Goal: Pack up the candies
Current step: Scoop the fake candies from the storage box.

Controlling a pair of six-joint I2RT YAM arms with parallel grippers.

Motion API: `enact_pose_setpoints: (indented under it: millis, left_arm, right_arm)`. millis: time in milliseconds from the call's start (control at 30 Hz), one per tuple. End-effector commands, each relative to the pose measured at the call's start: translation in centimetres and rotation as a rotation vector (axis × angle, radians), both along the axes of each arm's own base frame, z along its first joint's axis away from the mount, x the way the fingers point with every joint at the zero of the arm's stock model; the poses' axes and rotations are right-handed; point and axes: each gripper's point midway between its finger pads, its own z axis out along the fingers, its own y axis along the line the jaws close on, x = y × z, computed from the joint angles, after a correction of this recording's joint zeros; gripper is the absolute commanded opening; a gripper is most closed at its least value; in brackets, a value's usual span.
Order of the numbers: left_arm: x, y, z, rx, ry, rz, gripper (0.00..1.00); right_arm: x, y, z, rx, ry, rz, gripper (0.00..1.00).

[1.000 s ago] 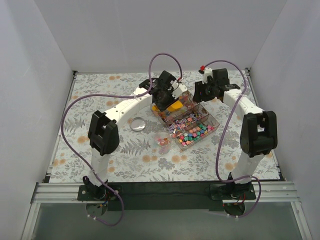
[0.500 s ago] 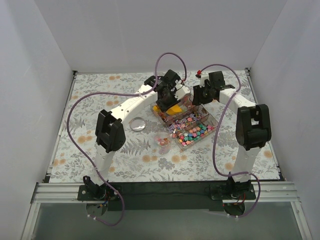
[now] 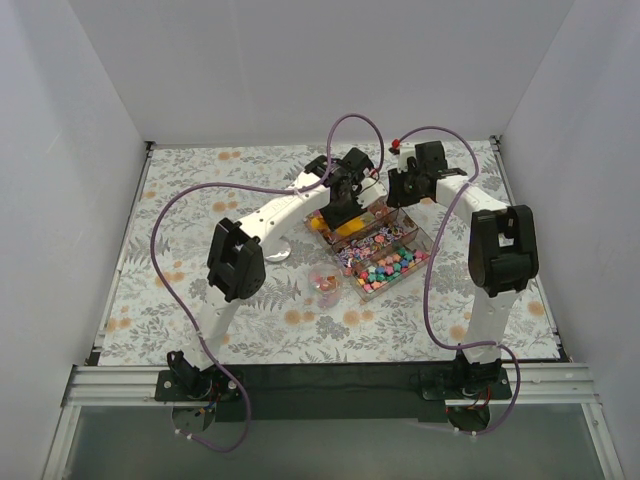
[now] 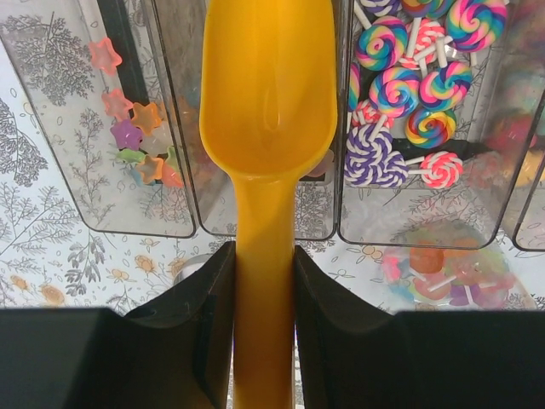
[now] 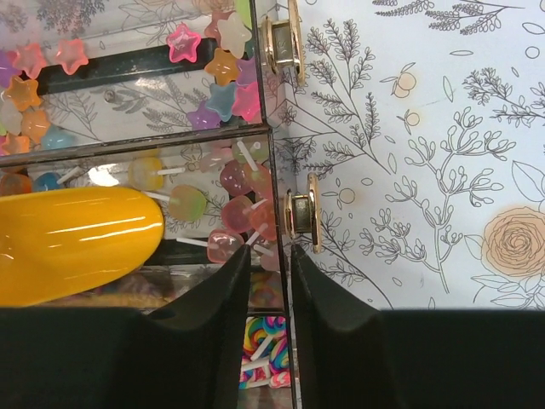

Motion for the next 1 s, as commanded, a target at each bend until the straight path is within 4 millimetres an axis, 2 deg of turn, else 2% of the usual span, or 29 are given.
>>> enact_pose_setpoints:
  millis: [0,200,333,667,800,967]
  left_arm:
    - [0.3,-0.1,1.9,-0.001,-0.048,0.01,0.0]
    - [0.7,-0.3,2.0,-0.004,-0.059,0.004,0.0]
    - [0.7,-1.1,1.0,-0.003,-0.046,-0.01,0.0]
    - [1.1,-2.6,-1.9,-0.016,-0.011,-0.01,0.0]
    - [1.5,-4.0,-2.4,-0.054,-0.006,-0.018,0.0]
    - [2.4,-6.3,-1.6,-0.145,-0.042,-0.043,0.0]
  right_arm:
    - [1.6,0.6,1.2,-0.005,-0.065,0.017,0.31]
    - [1.6,1.3,1.1,-0.001,-0.067,0.037,0.12]
    - [1.6,2.0,1.0,-0.002,-0.069,0.048,0.01]
    - [1.1,3.2,0.6,0.014,-0.052,0.07,0.01]
    - [0.9,3.9,1.0,0.038,-0.055,0.076,0.01]
    - [0.9,4.7,1.7,0.079,-0.059,0.076,0.01]
